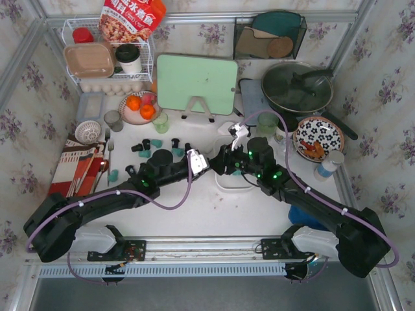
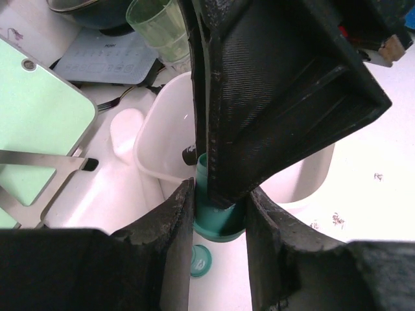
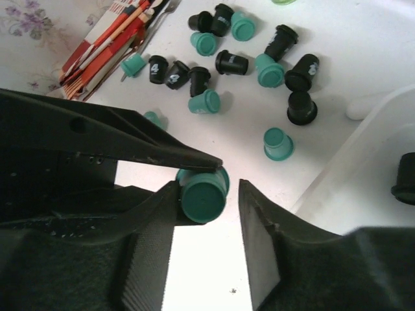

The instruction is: Mix the coffee capsules in the storage basket

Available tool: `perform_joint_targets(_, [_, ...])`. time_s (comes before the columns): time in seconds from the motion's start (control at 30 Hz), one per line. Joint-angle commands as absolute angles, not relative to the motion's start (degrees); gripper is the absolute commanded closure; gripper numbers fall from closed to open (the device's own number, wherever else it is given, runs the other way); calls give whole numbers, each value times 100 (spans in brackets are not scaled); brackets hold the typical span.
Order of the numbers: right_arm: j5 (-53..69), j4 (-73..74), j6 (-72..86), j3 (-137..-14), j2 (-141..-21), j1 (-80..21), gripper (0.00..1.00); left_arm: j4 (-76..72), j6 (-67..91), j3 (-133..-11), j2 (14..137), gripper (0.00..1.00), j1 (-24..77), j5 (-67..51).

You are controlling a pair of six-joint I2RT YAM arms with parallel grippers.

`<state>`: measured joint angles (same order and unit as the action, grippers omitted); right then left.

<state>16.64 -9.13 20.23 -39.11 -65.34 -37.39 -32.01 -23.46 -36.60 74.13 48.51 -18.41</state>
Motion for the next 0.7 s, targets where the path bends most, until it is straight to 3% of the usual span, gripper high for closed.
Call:
perform_joint_targets(0.0, [1703,-865,1989,-3943,-6556,-3745,59,-3368,-2408,-3813,7389,65,4882,-1921])
perform_joint_targets(0.17, [1594,-771,1963,-4002,-6552,-3745,80,-3123,-2256,-4045,7497,62,4885,-1531])
perform_joint_targets(0.23, [1393,-732,1940,-3999,-6525,-3745,82,-3139,-2193,-4062,7544,30,4881,-1314])
perform_joint_targets(0.27, [1201,-711,1908,-3992,-6503,-3744,82,-3173,-2144,-4049,7545,5,4888,-1167])
perform_joint_targets(0.3, [949,-698,1853,-3965,-6483,-3744,82,-3218,-2101,-4009,7537,0,4879,-1018])
perform_joint_targets(0.5, [-1513,-640,1162,-3753,-6669,-3745,82,-2936,-1409,-3954,7394,1,4873,59])
perform_joint_targets(0.67, [-2239,-994,1044,-3473,-7014,-3745,77,-1664,-164,-4414,7692,1,4762,1250])
